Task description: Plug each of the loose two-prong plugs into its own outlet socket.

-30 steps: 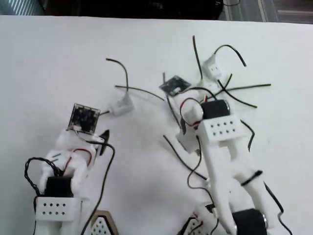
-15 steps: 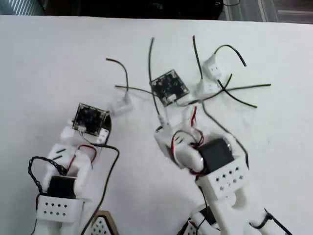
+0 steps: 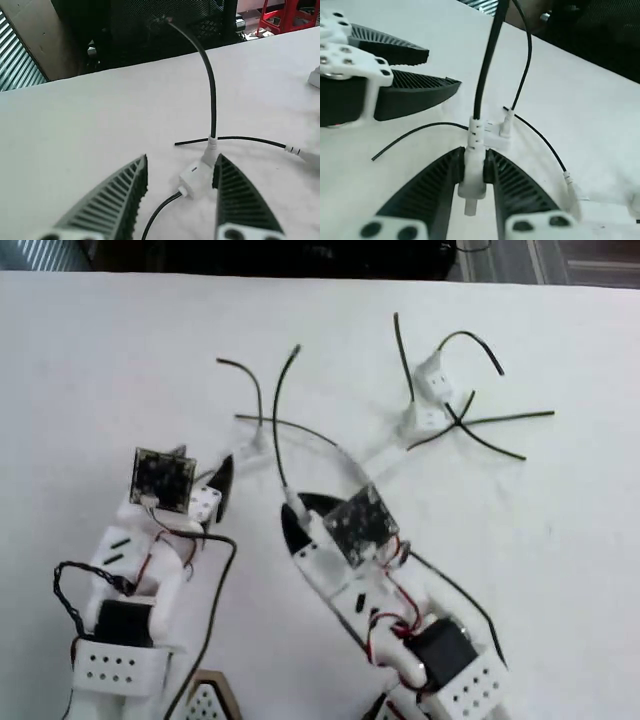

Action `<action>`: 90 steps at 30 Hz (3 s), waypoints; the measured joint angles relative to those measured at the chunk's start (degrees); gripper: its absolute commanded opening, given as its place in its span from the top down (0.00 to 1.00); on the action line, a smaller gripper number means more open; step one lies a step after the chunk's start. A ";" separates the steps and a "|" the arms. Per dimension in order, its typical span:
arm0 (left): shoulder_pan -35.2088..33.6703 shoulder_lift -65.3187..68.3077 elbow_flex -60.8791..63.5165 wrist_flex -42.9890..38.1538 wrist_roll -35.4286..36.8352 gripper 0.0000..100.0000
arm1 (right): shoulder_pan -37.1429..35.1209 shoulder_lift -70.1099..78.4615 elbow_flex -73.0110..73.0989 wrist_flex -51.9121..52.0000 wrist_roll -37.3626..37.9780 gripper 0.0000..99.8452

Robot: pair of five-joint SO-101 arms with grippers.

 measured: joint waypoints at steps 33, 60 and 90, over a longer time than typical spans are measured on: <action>15.03 0.00 -18.73 23.65 -4.84 0.77 | 15.65 -8.70 6.59 1.93 -0.88 0.98; 41.49 43.96 -18.73 3.78 -25.05 0.71 | 59.78 -8.70 3.16 -7.56 -29.01 0.98; 48.44 95.82 -58.73 16.62 -35.43 0.97 | 60.57 -8.70 3.16 -7.56 -30.59 0.98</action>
